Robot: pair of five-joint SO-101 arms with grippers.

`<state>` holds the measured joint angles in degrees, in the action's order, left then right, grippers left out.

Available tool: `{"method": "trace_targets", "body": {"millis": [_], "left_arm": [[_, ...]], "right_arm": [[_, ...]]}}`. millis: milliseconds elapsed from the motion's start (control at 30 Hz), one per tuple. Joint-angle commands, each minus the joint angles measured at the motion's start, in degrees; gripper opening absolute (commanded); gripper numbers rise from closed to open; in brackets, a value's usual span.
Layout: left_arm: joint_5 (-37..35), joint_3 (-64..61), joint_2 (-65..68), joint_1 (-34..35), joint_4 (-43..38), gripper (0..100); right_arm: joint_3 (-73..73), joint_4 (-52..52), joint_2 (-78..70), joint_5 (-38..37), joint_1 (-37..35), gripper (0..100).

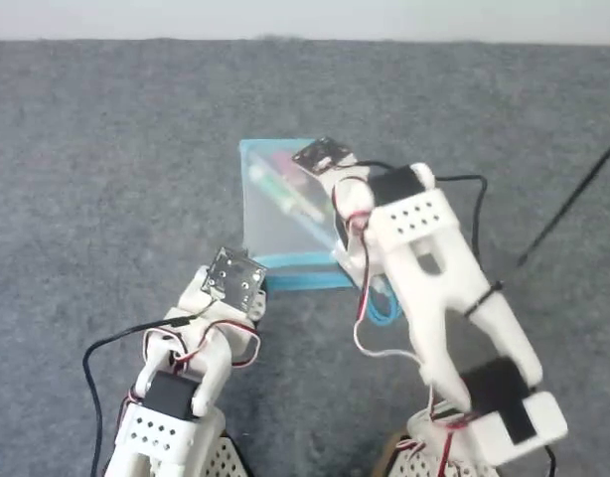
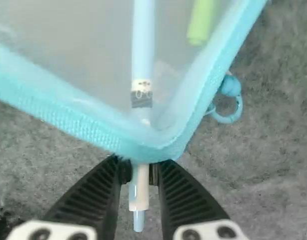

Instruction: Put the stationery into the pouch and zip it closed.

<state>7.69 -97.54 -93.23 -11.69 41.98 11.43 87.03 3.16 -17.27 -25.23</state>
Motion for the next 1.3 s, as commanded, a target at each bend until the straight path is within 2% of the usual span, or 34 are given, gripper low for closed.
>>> {"method": "trace_targets", "body": {"millis": [0,367,733,800,967,1067,1133,1267], "left_arm": [[0.7,0.7,-0.7,-1.9,0.4,1],[0.5,0.7,-0.7,-1.7,0.3,1],[0.5,0.7,-0.7,-1.5,0.3,1],[0.5,0.7,-0.7,-1.5,0.3,1],[0.6,0.7,-0.7,-1.5,0.3,1],[0.6,0.7,-0.7,-1.5,0.3,1],[0.6,0.6,-0.7,-1.4,0.4,1],[0.7,0.6,-0.7,-1.4,0.4,1]], "right_arm": [[-4.6,-1.5,-1.0,2.9,-0.6,0.6],[-4.7,-4.7,5.8,3.5,-10.2,0.6],[-4.7,-12.7,3.6,5.9,-11.2,1.1],[-4.6,-14.1,4.3,6.4,-12.2,6.1],[-4.5,-14.3,5.8,6.0,-14.6,28.3],[-4.5,-13.0,7.6,5.8,-15.2,38.4],[-4.4,-11.6,9.9,5.6,-14.6,42.0],[-4.3,-8.2,17.3,3.0,-13.5,42.5]]}}
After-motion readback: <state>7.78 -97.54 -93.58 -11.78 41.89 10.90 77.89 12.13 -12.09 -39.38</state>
